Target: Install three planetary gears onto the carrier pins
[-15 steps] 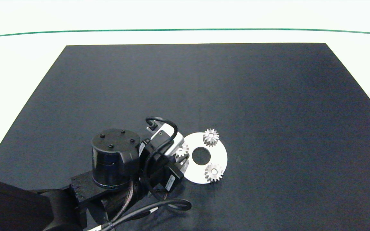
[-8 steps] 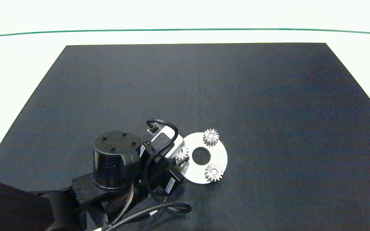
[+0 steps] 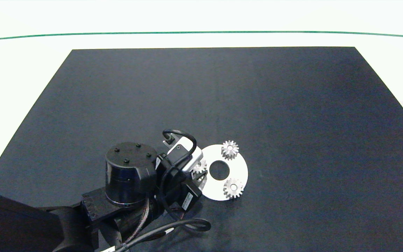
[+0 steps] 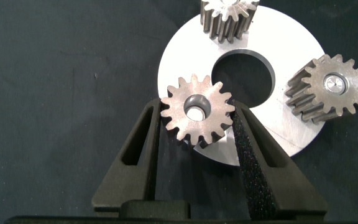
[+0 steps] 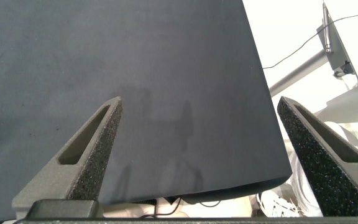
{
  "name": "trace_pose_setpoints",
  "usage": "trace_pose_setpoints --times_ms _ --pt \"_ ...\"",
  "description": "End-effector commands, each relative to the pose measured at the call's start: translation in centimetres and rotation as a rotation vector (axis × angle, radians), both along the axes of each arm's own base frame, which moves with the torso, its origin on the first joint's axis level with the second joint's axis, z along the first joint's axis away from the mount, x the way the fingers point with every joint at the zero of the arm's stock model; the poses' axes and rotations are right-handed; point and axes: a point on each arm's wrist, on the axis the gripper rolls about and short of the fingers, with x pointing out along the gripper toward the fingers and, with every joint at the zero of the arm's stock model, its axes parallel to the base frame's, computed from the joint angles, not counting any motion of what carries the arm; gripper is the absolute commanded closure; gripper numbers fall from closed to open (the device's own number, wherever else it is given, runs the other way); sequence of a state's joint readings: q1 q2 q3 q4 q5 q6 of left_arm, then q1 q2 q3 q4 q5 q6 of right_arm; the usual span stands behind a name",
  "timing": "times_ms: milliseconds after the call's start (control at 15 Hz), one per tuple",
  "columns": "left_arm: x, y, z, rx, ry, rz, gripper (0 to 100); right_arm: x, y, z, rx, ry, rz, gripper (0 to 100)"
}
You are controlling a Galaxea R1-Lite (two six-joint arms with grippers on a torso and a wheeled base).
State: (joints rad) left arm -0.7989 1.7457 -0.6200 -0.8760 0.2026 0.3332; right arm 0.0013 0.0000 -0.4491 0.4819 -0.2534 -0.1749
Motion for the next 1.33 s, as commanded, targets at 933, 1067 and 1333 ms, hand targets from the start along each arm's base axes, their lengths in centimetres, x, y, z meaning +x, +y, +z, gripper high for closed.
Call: trace_pose_setpoints --times_ms 933,1067,1333 --pt "-1.4 2.7 2.3 -0.06 -0.049 0.04 0 0.0 0.0 0.0 -0.002 0.004 -0.001 0" --pt "-1.9 6.9 5.9 -0.087 -0.09 0.151 0 0.0 0.0 0.1 -0.006 0.001 0.001 0" --pt "-7.0 15.5 10.6 -0.081 -0.102 0.411 0 -0.6 0.0 1.0 -0.018 -0.031 0.008 0"
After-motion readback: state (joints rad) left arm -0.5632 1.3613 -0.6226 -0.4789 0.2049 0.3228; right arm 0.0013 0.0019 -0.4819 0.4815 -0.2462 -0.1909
